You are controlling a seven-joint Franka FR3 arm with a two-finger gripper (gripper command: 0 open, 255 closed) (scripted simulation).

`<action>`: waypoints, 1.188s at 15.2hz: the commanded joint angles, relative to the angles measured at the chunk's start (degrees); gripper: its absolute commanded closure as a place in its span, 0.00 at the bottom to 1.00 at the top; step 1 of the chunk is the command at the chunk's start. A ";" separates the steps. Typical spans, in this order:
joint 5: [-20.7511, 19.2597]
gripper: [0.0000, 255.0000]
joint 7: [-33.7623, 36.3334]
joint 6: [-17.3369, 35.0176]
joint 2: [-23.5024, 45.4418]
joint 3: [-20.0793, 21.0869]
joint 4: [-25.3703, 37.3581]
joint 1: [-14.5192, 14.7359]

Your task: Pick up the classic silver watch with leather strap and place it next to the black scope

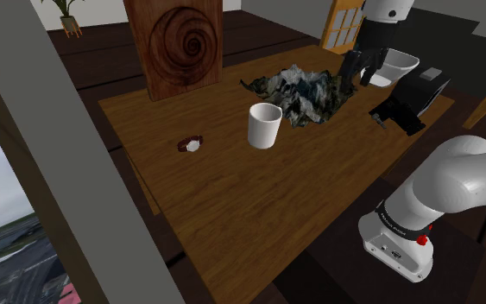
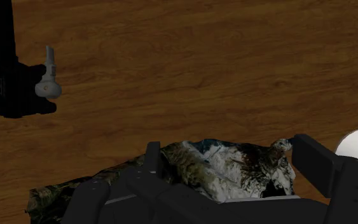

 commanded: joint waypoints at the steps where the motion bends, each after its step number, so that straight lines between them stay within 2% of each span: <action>1: 0.00 0.00 0.00 0.00 0.00 0.00 0.00 0.00; 6: 5.31 0.00 12.52 3.31 1.87 8.01 -0.20 0.44; 11: 9.32 0.00 24.91 7.36 6.68 16.04 2.09 0.19; 18: 10.80 0.00 42.64 13.28 17.70 27.32 9.32 -2.20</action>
